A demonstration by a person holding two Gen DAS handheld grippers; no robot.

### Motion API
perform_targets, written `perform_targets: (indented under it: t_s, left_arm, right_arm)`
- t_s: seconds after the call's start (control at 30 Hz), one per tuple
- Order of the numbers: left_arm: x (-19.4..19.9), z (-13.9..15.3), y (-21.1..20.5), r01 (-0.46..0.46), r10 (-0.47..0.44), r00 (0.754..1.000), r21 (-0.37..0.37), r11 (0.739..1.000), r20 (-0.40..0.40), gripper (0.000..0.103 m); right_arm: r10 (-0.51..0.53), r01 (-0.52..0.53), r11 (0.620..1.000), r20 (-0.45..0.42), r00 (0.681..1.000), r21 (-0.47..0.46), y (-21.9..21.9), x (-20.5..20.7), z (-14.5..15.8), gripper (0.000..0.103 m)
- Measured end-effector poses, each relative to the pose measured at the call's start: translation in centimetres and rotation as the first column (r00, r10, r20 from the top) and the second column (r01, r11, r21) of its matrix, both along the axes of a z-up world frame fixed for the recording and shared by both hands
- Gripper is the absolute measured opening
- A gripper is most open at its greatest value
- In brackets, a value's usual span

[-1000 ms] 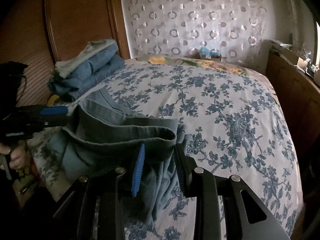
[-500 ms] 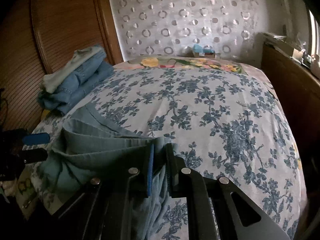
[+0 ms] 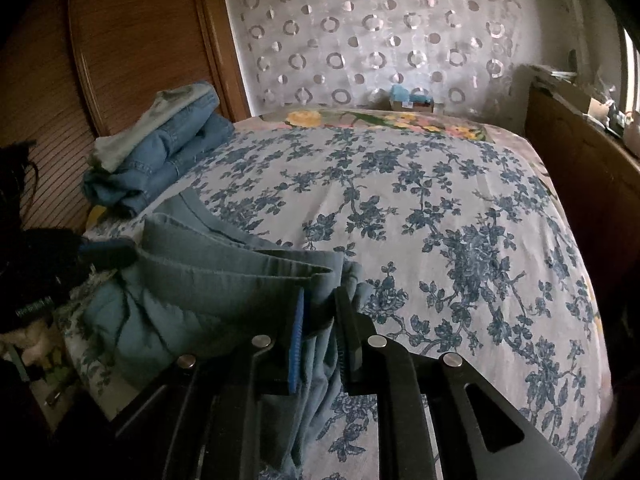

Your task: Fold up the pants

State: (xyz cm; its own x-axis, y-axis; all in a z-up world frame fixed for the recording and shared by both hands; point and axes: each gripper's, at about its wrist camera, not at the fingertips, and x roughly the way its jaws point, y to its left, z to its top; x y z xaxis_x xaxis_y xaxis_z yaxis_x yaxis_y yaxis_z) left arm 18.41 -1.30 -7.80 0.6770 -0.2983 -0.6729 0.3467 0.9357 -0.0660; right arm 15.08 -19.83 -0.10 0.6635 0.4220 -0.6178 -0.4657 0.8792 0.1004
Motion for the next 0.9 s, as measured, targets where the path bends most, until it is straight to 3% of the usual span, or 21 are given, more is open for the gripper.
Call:
perform_targets:
  t_s: [0.27, 0.6, 0.8, 0.9]
  left_arm:
    - [2.6, 2.8, 0.8, -0.042, 0.043, 0.998, -0.03, 0.999, 0.037, 0.005]
    - [5.4, 0.4, 1.7, -0.091, 0.091, 0.996, -0.002, 0.996, -0.014, 0.005]
    - [4.7, 0.5, 1.8, -0.069, 0.068, 0.997, -0.021, 0.997, -0.031, 0.006]
    - [4.4, 0.7, 1.6, -0.063, 0.062, 0.998, -0.016, 0.998, -0.026, 0.022]
  right_arm:
    - [-0.013, 0.013, 1.0, 0.017, 1.0, 0.021, 0.2, 0.7, 0.7, 0.015]
    - [-0.05, 0.05, 0.999, 0.005, 0.999, -0.017, 1.2, 3.6, 1.0, 0.015]
    - [-0.036, 0.036, 0.999, 0.006, 0.999, 0.004, 1.2, 2.5, 1.0, 0.015]
    - [-0.038, 0.038, 0.999, 0.032, 0.999, -0.006, 0.9, 1.5, 1.2, 0.015]
